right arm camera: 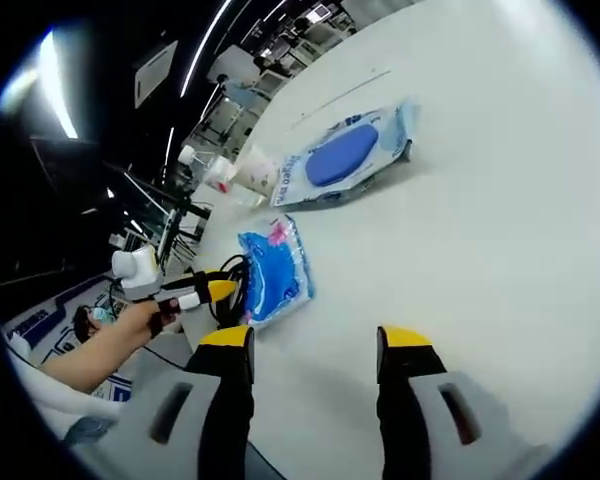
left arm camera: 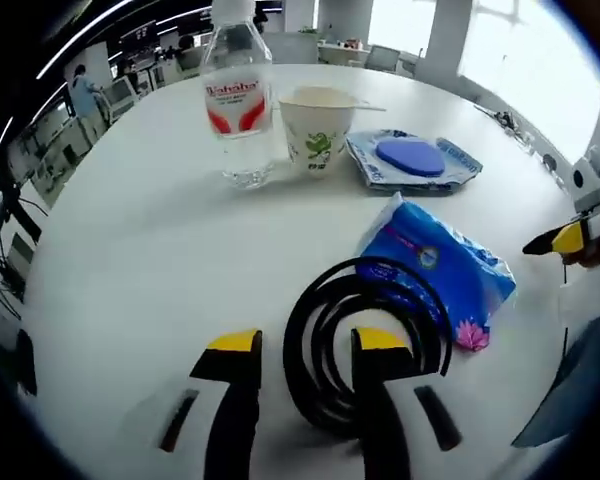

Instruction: Arrange the tabletop items into an orderly group along one side of the table until the central work area is clear of visible clutter.

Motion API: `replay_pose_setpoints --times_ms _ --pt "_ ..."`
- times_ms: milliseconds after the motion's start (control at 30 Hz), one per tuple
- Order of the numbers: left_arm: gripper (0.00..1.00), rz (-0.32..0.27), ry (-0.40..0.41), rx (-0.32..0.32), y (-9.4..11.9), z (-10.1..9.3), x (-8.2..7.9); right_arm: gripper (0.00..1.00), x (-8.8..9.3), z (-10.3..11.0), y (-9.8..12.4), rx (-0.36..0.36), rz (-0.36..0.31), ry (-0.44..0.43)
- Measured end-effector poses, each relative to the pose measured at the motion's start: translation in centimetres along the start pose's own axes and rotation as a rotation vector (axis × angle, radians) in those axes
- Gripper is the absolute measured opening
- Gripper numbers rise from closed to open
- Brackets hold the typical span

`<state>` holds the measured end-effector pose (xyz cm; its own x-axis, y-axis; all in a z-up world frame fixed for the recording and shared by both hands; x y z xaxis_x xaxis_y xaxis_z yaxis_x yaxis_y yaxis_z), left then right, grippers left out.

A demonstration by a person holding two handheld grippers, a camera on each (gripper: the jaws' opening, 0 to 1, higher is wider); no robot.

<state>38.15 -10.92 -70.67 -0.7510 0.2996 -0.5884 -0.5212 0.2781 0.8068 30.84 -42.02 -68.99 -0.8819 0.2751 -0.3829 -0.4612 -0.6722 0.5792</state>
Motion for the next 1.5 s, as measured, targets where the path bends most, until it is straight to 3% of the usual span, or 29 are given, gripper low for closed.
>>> replay_pose_setpoints --times_ms 100,200,267,333,433,567,667,800,933,1067,1333,1500 --pt "0.29 0.009 0.013 -0.02 0.0 0.1 0.1 0.47 0.1 -0.1 0.0 0.002 -0.004 -0.01" --pt "0.27 -0.003 -0.085 -0.053 -0.1 -0.1 0.0 0.47 0.2 -0.2 0.0 0.003 -0.004 -0.014" --pt "0.26 -0.007 -0.027 -0.052 0.0 -0.2 0.2 0.47 0.2 -0.2 0.0 0.003 -0.003 -0.015" --pt "0.25 -0.022 -0.034 -0.055 0.1 -0.2 0.3 0.46 0.2 -0.2 0.0 0.003 -0.005 -0.018" --pt "0.1 -0.014 -0.037 -0.062 0.1 -0.1 0.3 0.46 0.2 -0.2 0.1 0.002 -0.006 -0.026" --pt "0.07 0.001 0.019 -0.062 0.4 0.0 0.4 0.45 0.2 -0.2 0.2 0.003 -0.008 -0.031" --pt "0.05 0.017 0.146 -0.027 0.7 -0.1 0.7 0.45 0.3 -0.2 0.3 0.003 -0.008 -0.03" --pt "0.03 -0.003 0.253 -0.022 1.8 -0.3 1.3 0.45 0.3 -0.1 0.3 -0.002 -0.009 -0.028" --pt "0.02 -0.018 0.284 -0.003 3.0 -0.8 2.0 0.45 0.2 0.2 0.3 -0.01 -0.009 -0.022" --pt "0.01 -0.06 0.342 0.026 4.3 -1.4 2.0 0.45 0.3 0.4 0.2 -0.015 -0.001 -0.008" --pt "0.01 -0.171 0.379 0.054 8.1 -3.6 1.2 0.46 0.2 1.1 0.1 -0.047 -0.007 0.03" --pt "0.01 -0.237 0.37 0.097 10.3 -5.5 -0.4 0.5 -0.1 2.5 -0.1 -0.145 -0.038 0.063"
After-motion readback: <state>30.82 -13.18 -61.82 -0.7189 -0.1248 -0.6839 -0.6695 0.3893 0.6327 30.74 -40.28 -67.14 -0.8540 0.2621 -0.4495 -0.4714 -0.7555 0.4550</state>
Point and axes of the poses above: the point that each gripper's makers call its tool centre point, and the gripper's own axes: y roughly backward along the fingers, z roughly to its left, x roughly out of its underside, the point moved 7 cm from there along y, roughly backward along the fingers, and after that the axes turned 1 degree about -y, right-handed, at the moved point
